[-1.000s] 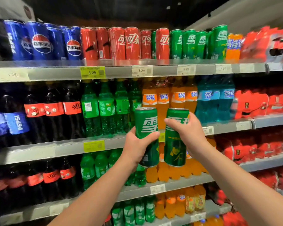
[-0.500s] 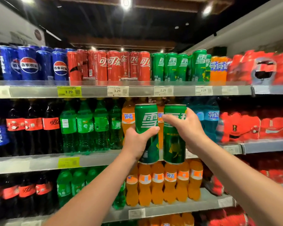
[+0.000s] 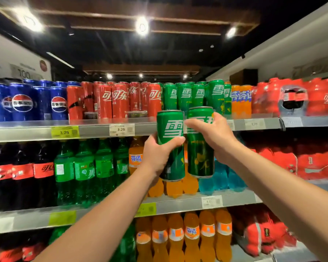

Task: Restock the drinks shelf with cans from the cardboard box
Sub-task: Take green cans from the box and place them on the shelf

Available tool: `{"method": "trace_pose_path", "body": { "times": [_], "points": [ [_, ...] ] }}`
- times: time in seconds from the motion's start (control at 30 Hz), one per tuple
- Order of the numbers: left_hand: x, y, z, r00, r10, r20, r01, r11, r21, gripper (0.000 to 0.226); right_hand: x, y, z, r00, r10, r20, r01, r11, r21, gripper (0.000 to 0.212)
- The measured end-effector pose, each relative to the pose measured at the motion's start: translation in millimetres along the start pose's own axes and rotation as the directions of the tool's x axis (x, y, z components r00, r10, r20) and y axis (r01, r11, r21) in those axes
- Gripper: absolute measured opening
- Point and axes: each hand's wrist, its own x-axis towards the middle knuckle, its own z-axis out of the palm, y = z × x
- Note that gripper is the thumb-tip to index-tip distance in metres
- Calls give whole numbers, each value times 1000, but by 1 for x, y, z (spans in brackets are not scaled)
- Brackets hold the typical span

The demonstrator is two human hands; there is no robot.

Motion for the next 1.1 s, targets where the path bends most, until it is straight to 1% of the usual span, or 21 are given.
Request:
{"method": "trace_pose_path", "body": {
  "times": [0.07,0.1,0.17,0.2,0.23,0.27,0.3,0.33,0.37,0.43,0.47,0.53,0.6,0.67,0.77,0.87,0.9,1.0,1.1],
  "points": [
    [15,6,0,1000,13,22,-13,1000,-6,44,14,-6,0,1000,-9,-26,9,1000,-4,53],
    [24,10,1,999,25,36,-24,1000,-15,41,21,-11,2,999,-6,-51,4,1000,-24,68],
    [42,18,3,998,43,50,-42,999,-30,45,37,-19,5,995,16,-98,-22,998,-67,109],
    [51,22,3,998,45,50,-43,998,-37,48,44,-23,5,994,11,-107,-19,998,-68,120],
    [60,26,4,997,50,51,-48,998,-45,48,52,-26,5,993,1,-117,-9,998,-66,125],
    [69,30,5,997,60,52,-57,997,-51,45,58,-30,4,993,-7,-122,0,998,-58,126],
    [77,33,7,996,67,52,-64,996,-56,41,65,-33,4,992,-12,-124,6,999,-47,122],
    [84,36,8,996,71,50,-68,996,-59,39,72,-35,3,992,-12,-123,8,999,-32,114],
    [91,38,11,996,76,51,-73,996,-59,41,78,-36,1,992,-16,-122,14,1000,-18,100],
    [104,41,16,995,89,51,-87,995,-56,44,90,-39,-3,991,-33,-129,32,999,-12,64],
    [110,42,18,994,93,55,-90,995,-52,42,96,-41,-5,991,-38,-130,37,999,-14,53],
    [122,44,21,993,93,71,-92,996,-24,36,109,-43,-10,989,-59,-132,59,998,-5,42],
    [135,47,25,992,101,73,-102,995,11,38,123,-47,-16,987,-82,-135,79,997,-25,37],
    [147,51,32,990,130,58,-132,991,37,42,137,-51,-23,987,-97,-130,92,995,-45,37],
    [161,58,47,986,166,-32,-163,982,91,52,157,-54,-29,982,-113,-153,105,993,-59,33],
    [180,60,59,970,212,-118,-195,971,139,43,174,-56,-34,977,-133,-166,123,990,-69,28],
    [186,61,62,967,215,-138,-193,969,155,43,179,-57,-36,976,-141,-163,131,989,-74,28],
    [203,60,65,967,208,-149,-176,963,203,54,192,-61,-38,973,-177,-146,159,980,-122,24],
    [217,56,66,968,204,-149,-166,957,236,57,208,-59,-38,970,-195,-142,170,970,-175,30]
  ]
}}
